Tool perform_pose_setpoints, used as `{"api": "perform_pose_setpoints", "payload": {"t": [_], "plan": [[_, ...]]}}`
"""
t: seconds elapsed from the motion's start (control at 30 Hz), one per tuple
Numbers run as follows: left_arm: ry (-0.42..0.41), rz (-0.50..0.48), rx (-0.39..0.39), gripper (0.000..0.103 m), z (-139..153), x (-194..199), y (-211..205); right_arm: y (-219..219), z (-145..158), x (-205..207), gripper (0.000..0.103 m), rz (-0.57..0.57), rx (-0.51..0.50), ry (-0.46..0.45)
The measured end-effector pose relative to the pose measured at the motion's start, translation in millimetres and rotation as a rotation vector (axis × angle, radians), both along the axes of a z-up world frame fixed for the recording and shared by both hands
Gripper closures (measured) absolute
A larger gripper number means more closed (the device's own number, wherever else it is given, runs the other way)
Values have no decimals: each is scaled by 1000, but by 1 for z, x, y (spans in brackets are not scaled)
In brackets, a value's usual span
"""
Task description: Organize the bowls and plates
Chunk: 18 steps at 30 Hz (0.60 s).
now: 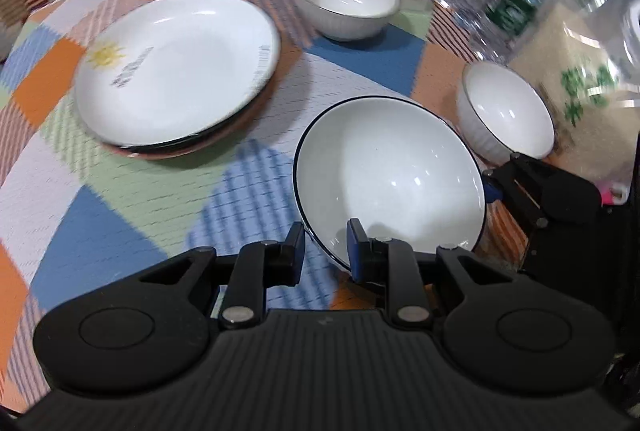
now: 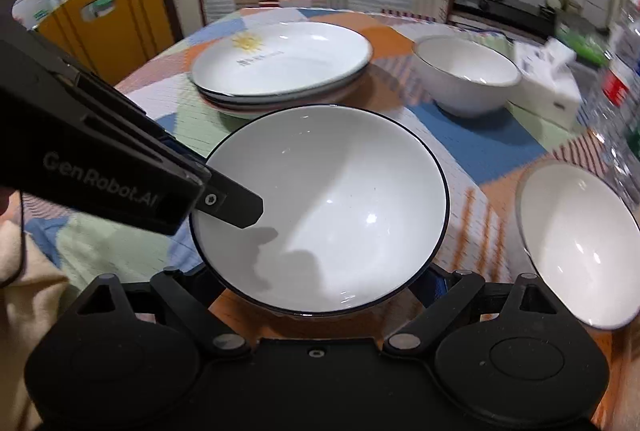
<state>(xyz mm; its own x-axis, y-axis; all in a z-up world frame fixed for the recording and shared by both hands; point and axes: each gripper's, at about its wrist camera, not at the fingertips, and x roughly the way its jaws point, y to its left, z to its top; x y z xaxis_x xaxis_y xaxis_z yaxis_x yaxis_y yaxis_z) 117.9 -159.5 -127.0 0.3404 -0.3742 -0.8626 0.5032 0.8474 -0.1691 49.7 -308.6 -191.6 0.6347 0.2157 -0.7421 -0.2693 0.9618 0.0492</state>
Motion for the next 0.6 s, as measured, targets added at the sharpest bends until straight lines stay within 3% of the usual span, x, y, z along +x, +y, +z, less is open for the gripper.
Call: {"api": "perform_pose_setpoints", "payload": {"t": [0.27,0.6], "plan": [[-14,82,50,82,8,3,48,48,10,14,8,110,-15,-51],[36,164,81,83,-19,19,80,88,-6,19,9,132,-25,-43]]}}
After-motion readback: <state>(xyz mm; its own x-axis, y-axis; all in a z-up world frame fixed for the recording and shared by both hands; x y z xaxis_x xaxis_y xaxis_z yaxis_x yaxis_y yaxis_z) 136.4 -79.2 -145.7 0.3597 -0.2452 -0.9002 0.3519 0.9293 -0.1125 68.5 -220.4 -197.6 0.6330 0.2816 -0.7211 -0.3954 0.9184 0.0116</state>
